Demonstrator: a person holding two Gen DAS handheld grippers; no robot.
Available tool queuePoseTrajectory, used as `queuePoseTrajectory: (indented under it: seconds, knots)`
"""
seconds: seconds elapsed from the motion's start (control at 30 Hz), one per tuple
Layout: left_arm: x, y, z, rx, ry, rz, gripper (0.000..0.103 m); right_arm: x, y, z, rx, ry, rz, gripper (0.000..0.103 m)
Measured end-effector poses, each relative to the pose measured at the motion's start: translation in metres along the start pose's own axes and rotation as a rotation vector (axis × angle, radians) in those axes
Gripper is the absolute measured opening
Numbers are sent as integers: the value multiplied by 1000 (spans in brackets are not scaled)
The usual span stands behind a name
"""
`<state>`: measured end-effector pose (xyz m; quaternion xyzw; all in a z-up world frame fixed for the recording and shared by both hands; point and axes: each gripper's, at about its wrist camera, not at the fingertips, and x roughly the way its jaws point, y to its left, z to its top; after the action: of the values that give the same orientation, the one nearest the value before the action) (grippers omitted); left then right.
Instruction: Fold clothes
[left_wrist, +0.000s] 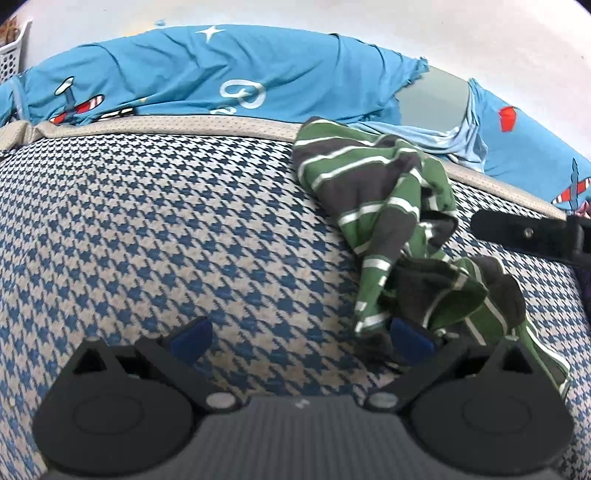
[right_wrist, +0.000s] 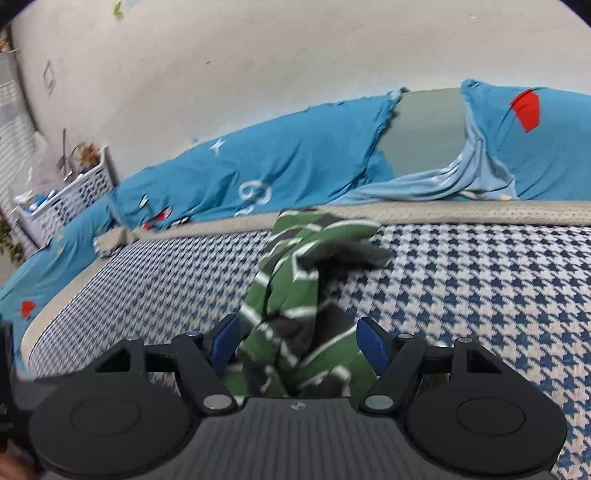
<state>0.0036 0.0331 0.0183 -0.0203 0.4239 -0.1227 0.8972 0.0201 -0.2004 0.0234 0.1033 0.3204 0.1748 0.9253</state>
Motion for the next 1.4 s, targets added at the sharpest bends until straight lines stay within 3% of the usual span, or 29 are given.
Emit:
queuePoseTrajectory:
  seconds: [0.23, 0.37, 0.47, 0.77, 0.87, 1.0, 1.17, 1.4]
  knots:
    - [17, 3, 2, -74, 21, -10, 103, 4, 7, -9, -45, 50, 44, 69]
    - [25, 1, 2, -76, 26, 20, 103, 13, 10, -14, -69, 74, 56, 55]
    - [26, -1, 0, -57, 8, -10, 103, 18, 12, -18, -94, 83, 66, 44]
    - [35, -10, -4, -11, -34, -74, 102, 31, 6, -21, -70, 97, 69, 37]
    - [38, -12, -3, -7, -40, -86, 94, 33, 5, -21, -69, 104, 80, 32]
    - [43, -13, -1, -11, -28, -111, 76, 36, 2, -21, -57, 116, 85, 13]
    - [43, -16, -1, -16, -27, -147, 53, 37, -1, -20, -46, 98, 70, 7]
    - [42, -13, 2, -62, -34, -170, 49, 25, -10, -13, -6, 16, 5, 3]
